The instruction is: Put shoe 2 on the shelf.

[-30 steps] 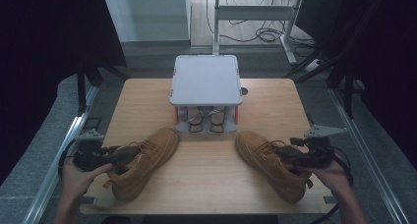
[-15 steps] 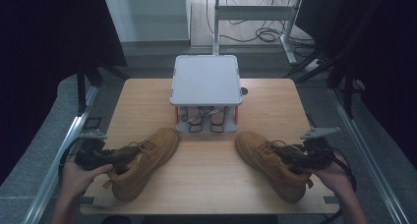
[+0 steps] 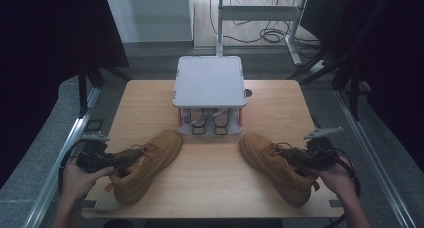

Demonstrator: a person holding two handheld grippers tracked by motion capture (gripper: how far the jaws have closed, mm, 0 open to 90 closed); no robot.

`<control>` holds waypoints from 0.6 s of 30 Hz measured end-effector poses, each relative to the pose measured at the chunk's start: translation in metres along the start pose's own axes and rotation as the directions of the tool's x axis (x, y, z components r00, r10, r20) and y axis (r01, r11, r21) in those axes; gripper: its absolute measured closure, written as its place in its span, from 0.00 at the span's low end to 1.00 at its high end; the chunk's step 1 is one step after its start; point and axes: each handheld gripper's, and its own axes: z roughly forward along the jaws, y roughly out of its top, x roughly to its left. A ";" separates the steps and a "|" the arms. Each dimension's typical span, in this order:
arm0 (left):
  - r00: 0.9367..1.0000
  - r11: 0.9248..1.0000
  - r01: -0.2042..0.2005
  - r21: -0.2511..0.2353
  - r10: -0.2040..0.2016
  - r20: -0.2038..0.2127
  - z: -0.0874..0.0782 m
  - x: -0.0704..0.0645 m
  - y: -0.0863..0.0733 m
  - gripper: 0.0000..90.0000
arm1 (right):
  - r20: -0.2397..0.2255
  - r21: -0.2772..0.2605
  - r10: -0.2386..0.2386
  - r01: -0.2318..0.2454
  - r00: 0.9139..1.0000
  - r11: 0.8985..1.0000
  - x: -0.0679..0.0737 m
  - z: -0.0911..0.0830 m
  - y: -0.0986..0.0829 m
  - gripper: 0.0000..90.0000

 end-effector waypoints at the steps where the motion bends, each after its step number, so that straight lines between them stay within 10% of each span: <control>1: 1.000 1.000 0.005 0.001 -0.005 0.004 0.000 0.000 0.000 0.81 | -0.004 -0.002 0.003 -0.003 1.000 1.000 0.000 0.000 0.000 0.84; 18: 1.000 1.000 0.006 -0.004 -0.006 0.000 0.000 0.000 -0.001 0.85 | -0.041 -0.016 0.029 -0.030 0.999 0.999 -0.003 -0.001 -0.002 0.86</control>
